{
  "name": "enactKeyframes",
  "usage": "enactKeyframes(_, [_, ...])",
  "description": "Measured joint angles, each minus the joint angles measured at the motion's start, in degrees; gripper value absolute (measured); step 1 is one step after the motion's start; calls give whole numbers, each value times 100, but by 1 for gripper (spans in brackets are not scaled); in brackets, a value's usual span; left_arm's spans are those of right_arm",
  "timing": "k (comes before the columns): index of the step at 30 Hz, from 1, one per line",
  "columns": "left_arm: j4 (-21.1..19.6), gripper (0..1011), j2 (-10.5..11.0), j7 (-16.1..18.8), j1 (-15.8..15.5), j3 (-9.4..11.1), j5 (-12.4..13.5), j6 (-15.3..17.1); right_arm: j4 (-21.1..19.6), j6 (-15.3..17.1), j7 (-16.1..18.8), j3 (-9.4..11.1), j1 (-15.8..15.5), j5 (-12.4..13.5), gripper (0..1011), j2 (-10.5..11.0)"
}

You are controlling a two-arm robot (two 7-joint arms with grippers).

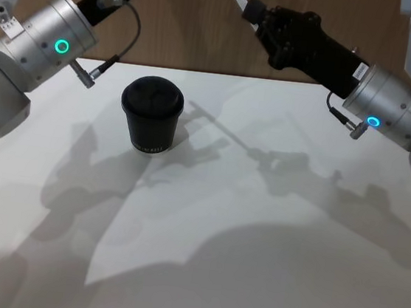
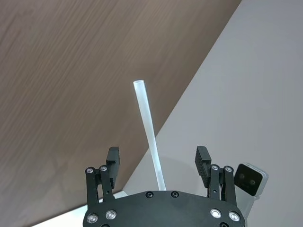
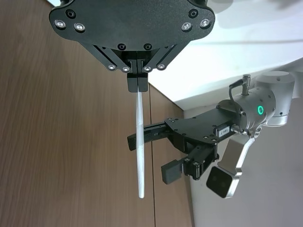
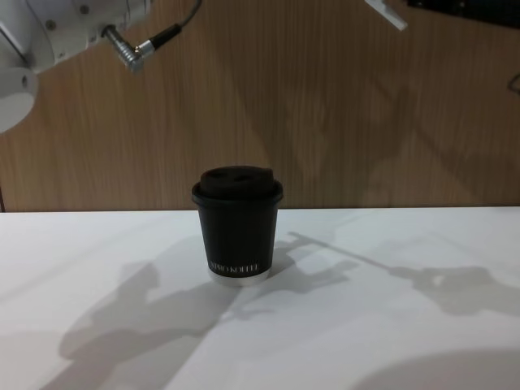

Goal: Pick up the straw with one hand, pass it to the other hand, and insert it into the cup.

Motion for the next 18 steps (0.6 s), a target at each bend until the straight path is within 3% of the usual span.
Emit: enactKeyframes(18, [437, 1003, -146, -189, -248, 105, -259, 78, 0, 0, 1, 0, 0, 0, 3, 0])
